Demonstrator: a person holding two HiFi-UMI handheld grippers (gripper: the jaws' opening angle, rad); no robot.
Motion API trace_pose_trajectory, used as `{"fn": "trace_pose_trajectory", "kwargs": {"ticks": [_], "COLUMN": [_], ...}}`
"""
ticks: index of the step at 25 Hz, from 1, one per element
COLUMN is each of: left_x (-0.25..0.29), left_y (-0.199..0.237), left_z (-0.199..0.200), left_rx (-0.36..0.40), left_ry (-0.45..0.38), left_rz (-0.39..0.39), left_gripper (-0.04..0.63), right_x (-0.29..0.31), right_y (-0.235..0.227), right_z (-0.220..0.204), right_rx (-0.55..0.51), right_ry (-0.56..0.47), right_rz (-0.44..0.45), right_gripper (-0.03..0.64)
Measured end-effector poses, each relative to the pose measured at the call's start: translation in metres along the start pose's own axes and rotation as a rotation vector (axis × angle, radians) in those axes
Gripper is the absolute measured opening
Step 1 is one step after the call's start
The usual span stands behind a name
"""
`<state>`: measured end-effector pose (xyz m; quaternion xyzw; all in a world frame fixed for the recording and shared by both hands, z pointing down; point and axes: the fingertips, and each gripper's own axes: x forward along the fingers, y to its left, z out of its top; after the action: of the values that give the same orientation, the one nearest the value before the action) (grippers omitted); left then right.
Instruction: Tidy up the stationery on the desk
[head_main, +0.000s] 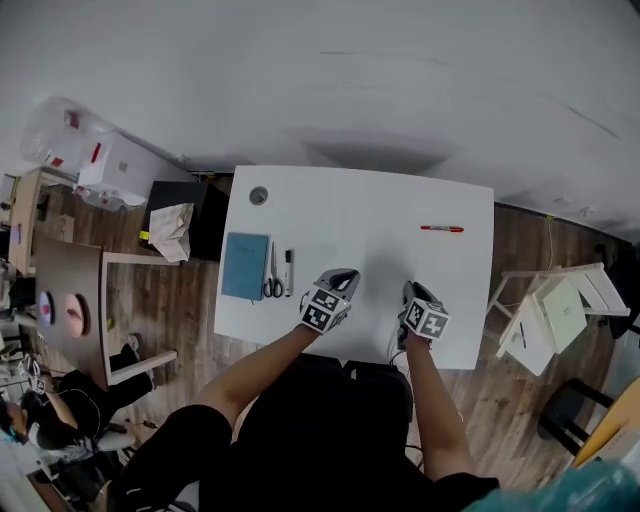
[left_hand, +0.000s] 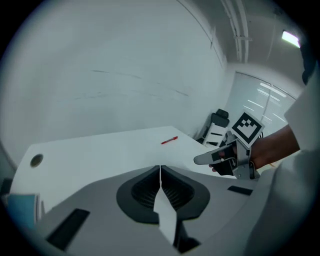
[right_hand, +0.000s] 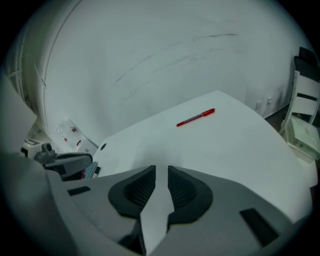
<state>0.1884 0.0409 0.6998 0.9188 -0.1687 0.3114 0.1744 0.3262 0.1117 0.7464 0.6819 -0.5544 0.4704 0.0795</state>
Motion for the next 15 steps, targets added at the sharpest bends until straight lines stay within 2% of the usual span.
{"fn": "trace_pose_trajectory", "kwargs": {"ticks": [3, 7, 15], "left_x": [0.032, 0.077, 0.161], "left_y": [-0.017, -0.027, -0.048], "left_z": [0.026, 0.056, 0.087], "left_rx": [0.094, 0.131, 0.301], "left_ry": [0.037, 0.083, 0.169], "left_rz": [-0.067, -0.111, -0.185], "left_gripper": [0.015, 0.015, 0.026], "right_x": [-0.013, -0.021, -0.024], "right_y": [-0.02, -0.032, -0.051], "right_z": [0.004, 0.007, 0.015], "right_rx": [-0.006, -0.003, 0.008], "right_ry": [-0.035, -0.055, -0.065], "right_rz": [-0.027, -0.015, 0.001], "right_gripper": [0.083, 0.081, 0.082]}}
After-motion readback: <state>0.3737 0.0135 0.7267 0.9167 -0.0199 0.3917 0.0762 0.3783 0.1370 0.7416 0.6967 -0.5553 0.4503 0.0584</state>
